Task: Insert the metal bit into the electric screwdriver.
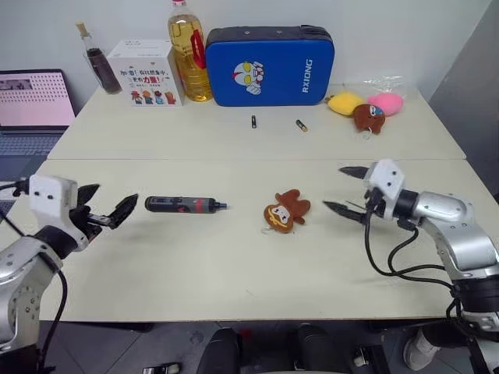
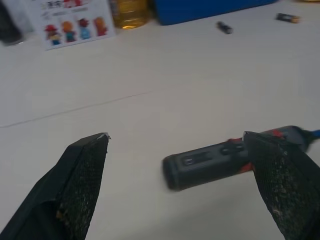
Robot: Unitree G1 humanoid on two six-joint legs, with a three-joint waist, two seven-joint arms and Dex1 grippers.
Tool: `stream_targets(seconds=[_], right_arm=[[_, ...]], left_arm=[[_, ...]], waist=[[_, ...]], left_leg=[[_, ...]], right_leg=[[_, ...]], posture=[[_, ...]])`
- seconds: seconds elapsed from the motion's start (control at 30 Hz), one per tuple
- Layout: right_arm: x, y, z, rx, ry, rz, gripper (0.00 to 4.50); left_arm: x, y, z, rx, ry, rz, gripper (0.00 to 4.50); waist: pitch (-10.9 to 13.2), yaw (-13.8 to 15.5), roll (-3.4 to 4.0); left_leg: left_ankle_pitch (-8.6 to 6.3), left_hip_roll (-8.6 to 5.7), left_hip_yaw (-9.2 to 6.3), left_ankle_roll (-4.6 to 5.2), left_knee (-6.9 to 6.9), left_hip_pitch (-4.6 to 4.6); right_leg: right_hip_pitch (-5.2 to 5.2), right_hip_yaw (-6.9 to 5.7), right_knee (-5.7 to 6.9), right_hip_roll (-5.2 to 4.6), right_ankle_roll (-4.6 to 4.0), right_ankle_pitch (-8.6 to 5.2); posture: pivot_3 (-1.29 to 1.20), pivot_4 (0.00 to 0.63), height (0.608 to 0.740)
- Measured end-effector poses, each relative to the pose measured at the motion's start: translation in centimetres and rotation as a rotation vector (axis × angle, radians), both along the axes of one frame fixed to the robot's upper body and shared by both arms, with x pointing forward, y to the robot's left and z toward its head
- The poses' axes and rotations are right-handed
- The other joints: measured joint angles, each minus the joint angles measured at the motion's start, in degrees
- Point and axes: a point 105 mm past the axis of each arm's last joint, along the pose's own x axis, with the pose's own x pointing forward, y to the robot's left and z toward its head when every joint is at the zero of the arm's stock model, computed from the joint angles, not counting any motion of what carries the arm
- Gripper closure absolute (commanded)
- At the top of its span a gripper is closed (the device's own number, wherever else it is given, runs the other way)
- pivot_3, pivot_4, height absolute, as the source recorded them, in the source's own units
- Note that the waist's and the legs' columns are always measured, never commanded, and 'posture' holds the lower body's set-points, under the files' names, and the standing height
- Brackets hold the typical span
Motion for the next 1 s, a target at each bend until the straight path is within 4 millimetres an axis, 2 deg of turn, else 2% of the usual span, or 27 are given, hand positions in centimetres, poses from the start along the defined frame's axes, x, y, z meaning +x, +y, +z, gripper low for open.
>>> stream_targets(seconds=[0.07, 0.2, 0.33, 0.47, 0.67, 1.0], right_arm=[[-0.4, 0.6, -0.4, -0.045, -0.015, 0.063, 0.0], [-1.7, 1.6, -1.8, -0.166, -0.069, 0.23, 0.0], [-2.0, 2.0, -2.8, -0.227, -0.111, 0.297, 0.0], [-2.3, 3.4, -4.1, -0.239, -0.13, 0.349, 0.0], [-1.3, 5.4, -6.3, -0.26, -0.174, 0.342, 0.0], [1.1, 6.5, -6.6, -0.283, -0.229, 0.307, 0.0]], left_arm=[[-0.7, -1.3, -0.2, -0.004, 0.039, -0.08, 0.01], [-2.7, -5.2, -0.7, -0.015, 0.135, -0.306, 0.01], [-3.2, -7.3, -0.8, 0.0, 0.17, -0.422, 0.01], [-3.6, -9.5, -1.0, -0.014, 0.192, -0.528, 0.01], [-3.7, -10.8, -2.3, -0.023, 0.229, -0.572, 0.01], [-3.5, -11.5, -2.5, -0.037, 0.22, -0.569, 0.01]], waist=[[0.0, -0.02, 0.0], [0.01, 0.05, 0.0], [0.01, 0.14, 0.0], [0.01, 0.13, 0.01], [0.01, 0.05, 0.01], [0.01, 0.05, 0.01]], left_leg=[[0.0, 0.01, 0.0, 0.0, 0.0, 0.0], [0.0, 0.02, 0.02, -0.01, 0.01, 0.0], [0.0, -0.1, 0.04, -0.01, 0.02, 0.01], [0.0, -0.07, 0.01, -0.01, 0.01, 0.01], [0.01, -0.14, 0.02, -0.01, 0.01, 0.05], [0.01, -0.14, 0.01, -0.02, 0.01, 0.06]], right_leg=[[-0.01, 0.02, -0.01, -0.01, 0.0, 0.0], [0.01, -0.02, 0.0, 0.0, -0.01, 0.0], [0.02, -0.01, 0.01, 0.01, -0.01, 0.0], [0.0, 0.01, 0.01, 0.01, -0.02, -0.01], [0.0, 0.03, 0.02, 0.09, -0.05, 0.0], [0.01, 0.05, 0.03, 0.08, -0.07, 0.01]], posture=[[0.0, 0.15, 0.74], [0.0, 0.15, 0.74], [0.0, 0.15, 0.74], [0.0, 0.15, 0.74], [0.0, 0.15, 0.74], [0.0, 0.15, 0.74]])
